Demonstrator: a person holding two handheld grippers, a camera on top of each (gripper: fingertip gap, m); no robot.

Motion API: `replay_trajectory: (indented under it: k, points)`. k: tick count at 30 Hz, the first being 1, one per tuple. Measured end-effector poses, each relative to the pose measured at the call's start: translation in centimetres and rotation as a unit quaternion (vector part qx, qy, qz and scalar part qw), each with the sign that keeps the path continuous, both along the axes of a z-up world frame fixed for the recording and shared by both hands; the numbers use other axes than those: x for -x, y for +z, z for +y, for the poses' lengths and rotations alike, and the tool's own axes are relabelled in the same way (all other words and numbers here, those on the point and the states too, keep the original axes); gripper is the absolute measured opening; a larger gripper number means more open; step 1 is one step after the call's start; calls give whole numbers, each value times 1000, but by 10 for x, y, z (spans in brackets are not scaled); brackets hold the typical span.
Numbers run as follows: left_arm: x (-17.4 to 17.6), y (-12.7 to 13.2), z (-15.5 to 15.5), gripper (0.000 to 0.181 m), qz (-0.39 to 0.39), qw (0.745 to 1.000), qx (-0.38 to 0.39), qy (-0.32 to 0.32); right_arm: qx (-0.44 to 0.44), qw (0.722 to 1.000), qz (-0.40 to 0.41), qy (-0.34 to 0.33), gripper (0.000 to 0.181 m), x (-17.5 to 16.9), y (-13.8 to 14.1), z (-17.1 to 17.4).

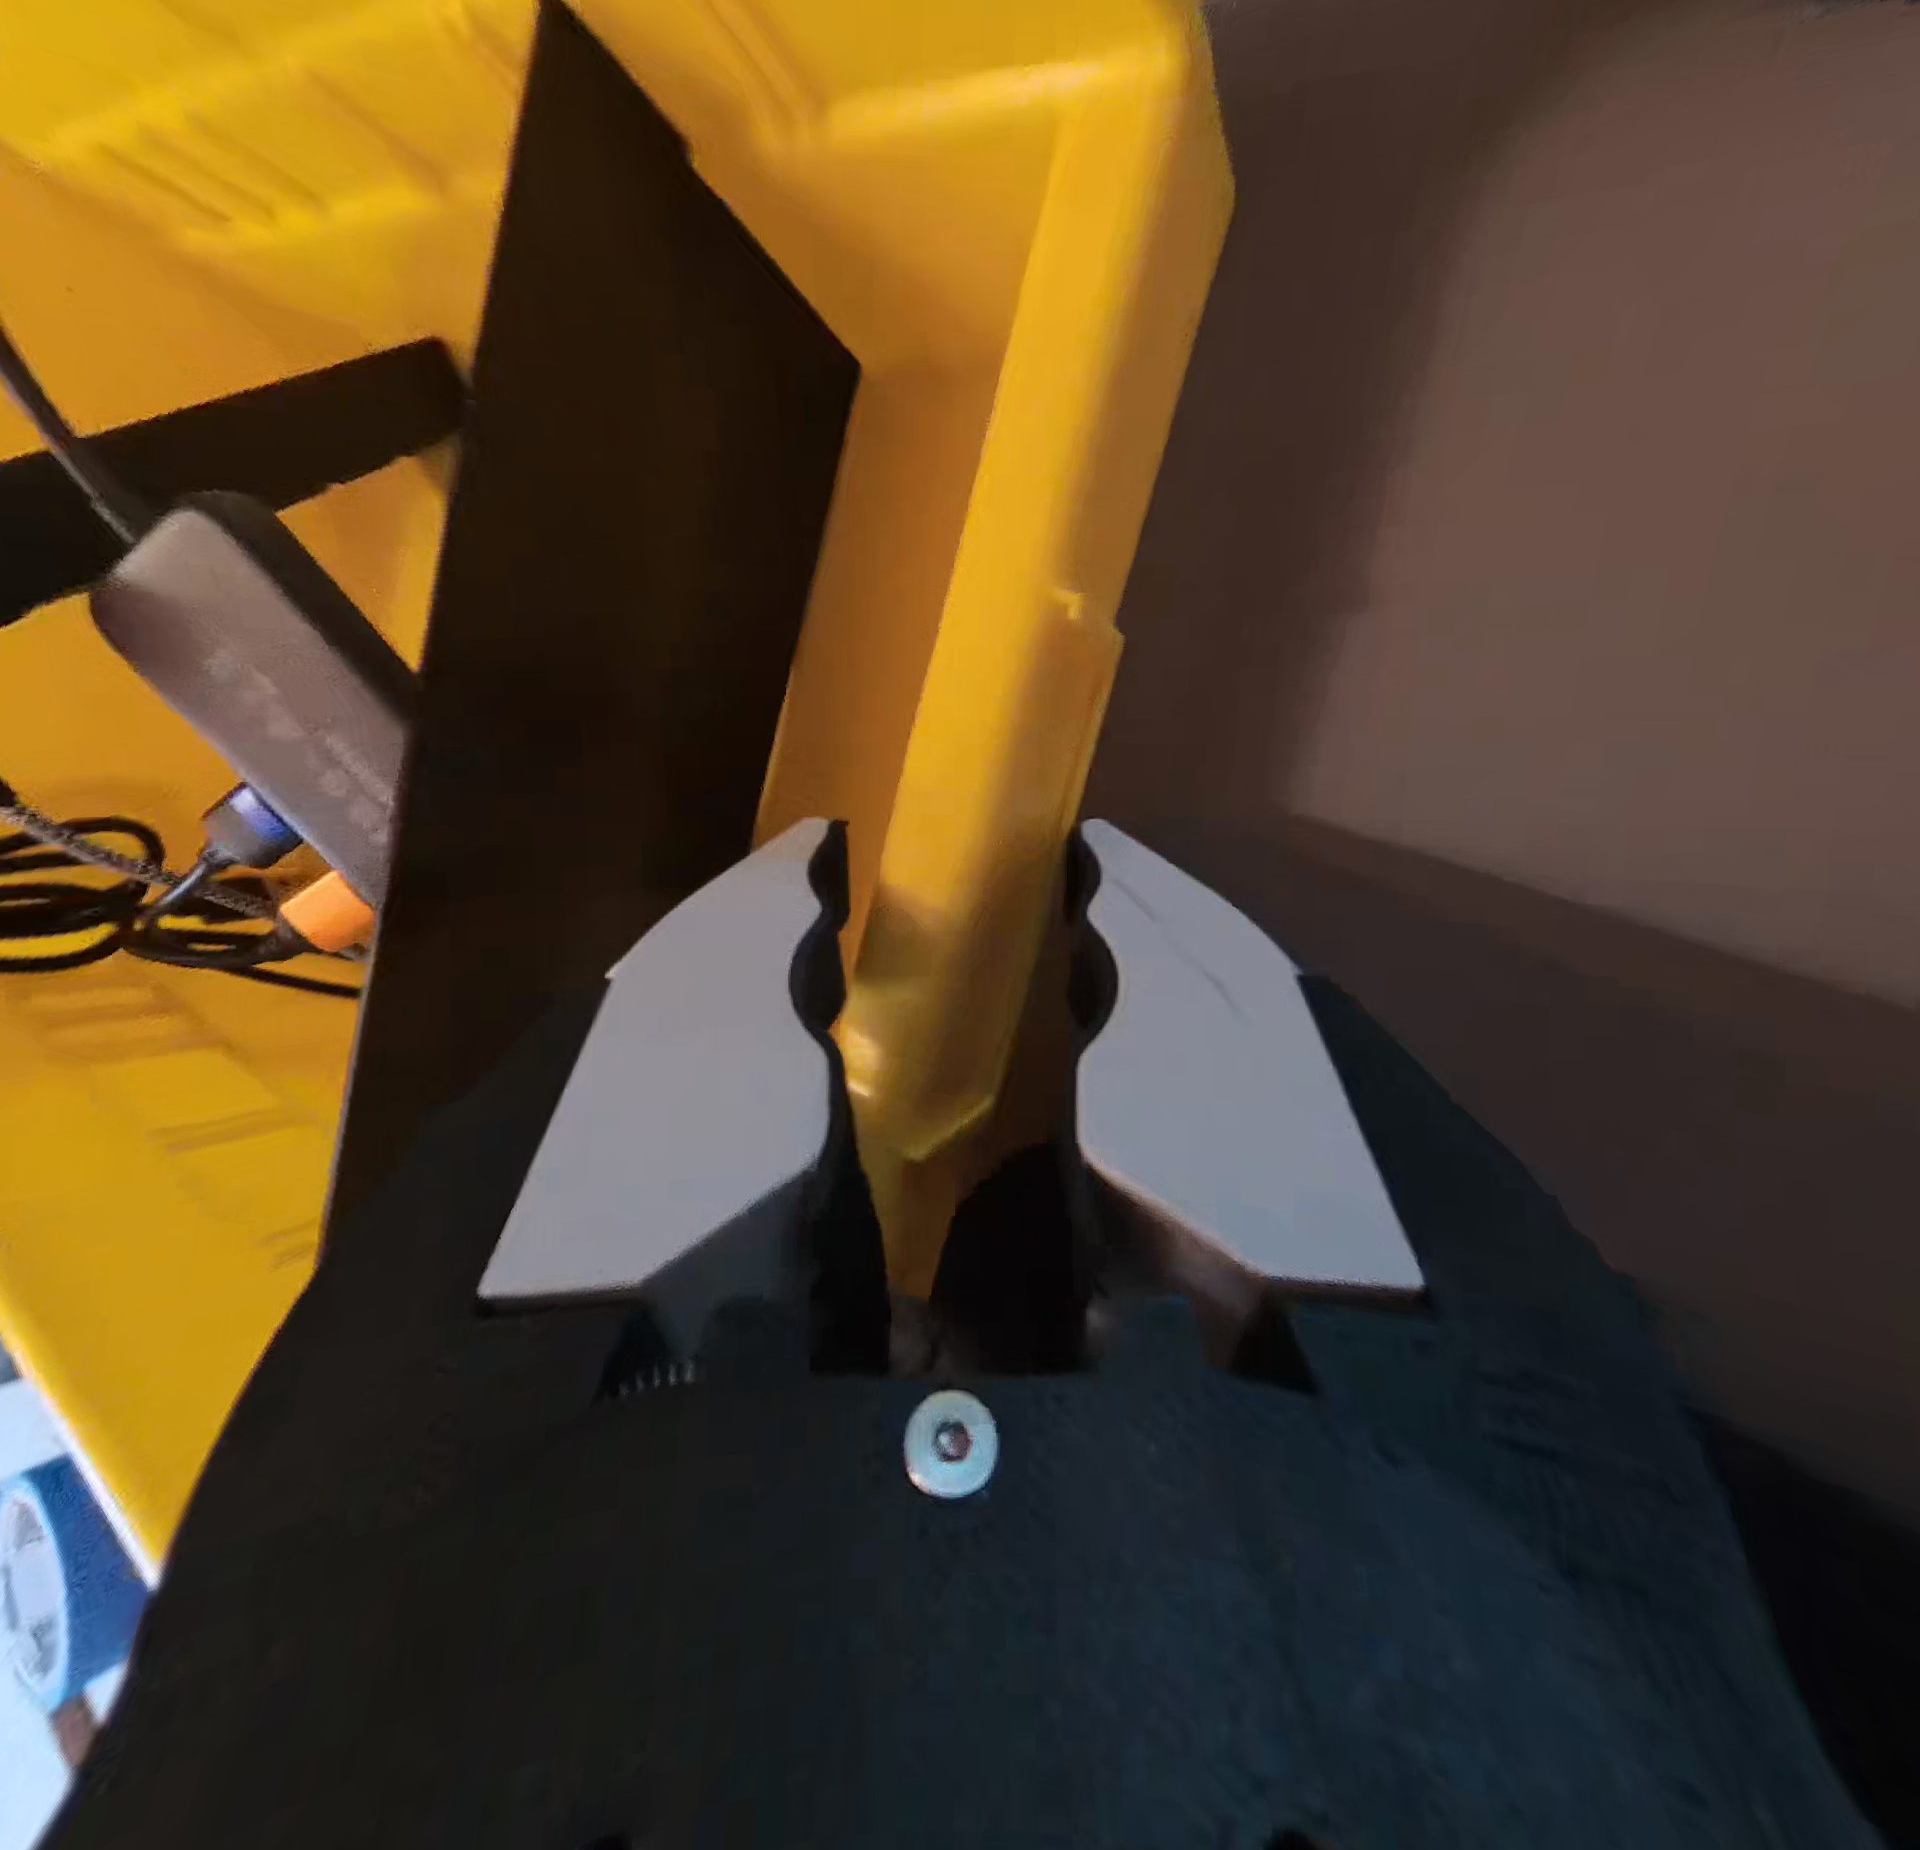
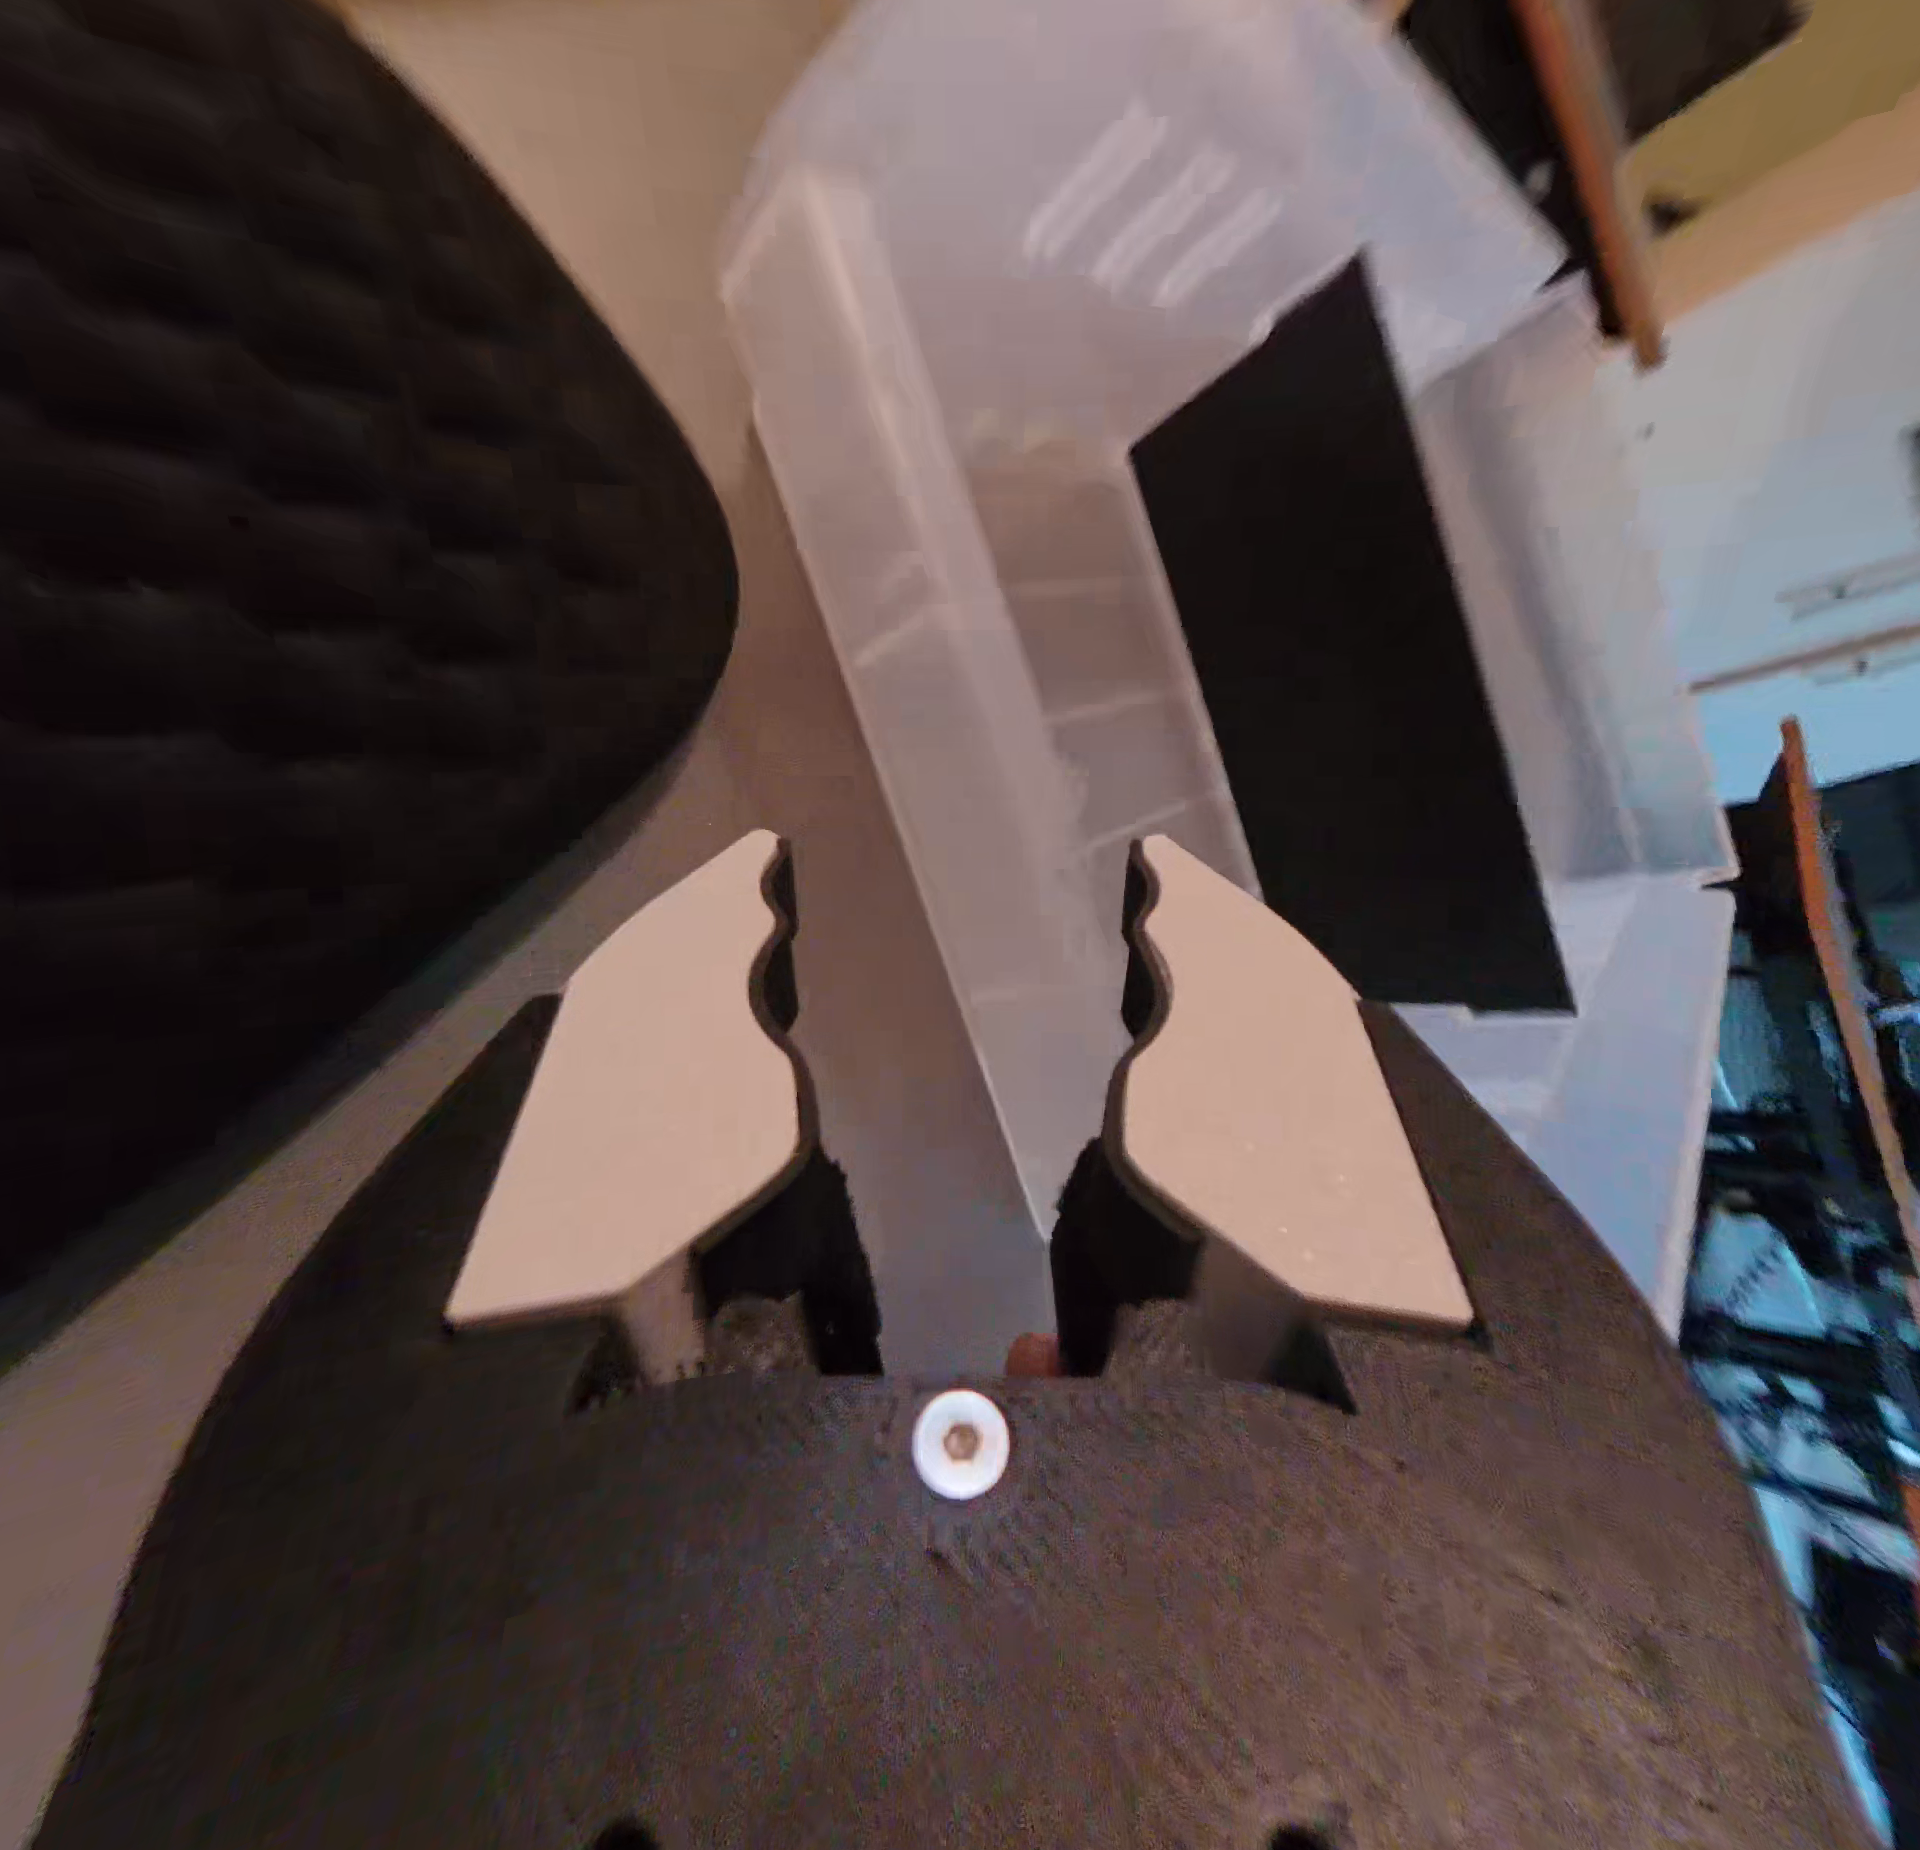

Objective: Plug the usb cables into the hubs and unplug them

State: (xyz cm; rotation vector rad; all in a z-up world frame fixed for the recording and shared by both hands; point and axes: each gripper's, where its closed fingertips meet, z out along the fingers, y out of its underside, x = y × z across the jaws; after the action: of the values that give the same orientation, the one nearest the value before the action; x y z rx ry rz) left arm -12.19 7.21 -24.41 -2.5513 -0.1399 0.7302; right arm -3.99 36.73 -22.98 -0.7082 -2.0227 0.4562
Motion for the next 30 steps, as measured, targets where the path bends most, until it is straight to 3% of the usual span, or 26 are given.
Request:
replay_trajectory:
  k: [7,14,21,25,30]
  points:
    - [22,-1,-30,37,-24,1000,12,10,-89,995,-12,-46,43,8,-9,18]
    - [36,3,-109,41,24,998,12,55,-114,992,-14,-52,38,9,-9,25]
    - [13,4,-192,41,25,994,21,107,-121,991,-33,-51,37,4,-9,36]
    - [-4,6,-233,37,67,993,33,91,-120,990,-44,-57,37,-2,-10,50]
    - [-32,7,-289,37,73,989,49,118,-128,988,-60,-68,38,-15,-10,65]
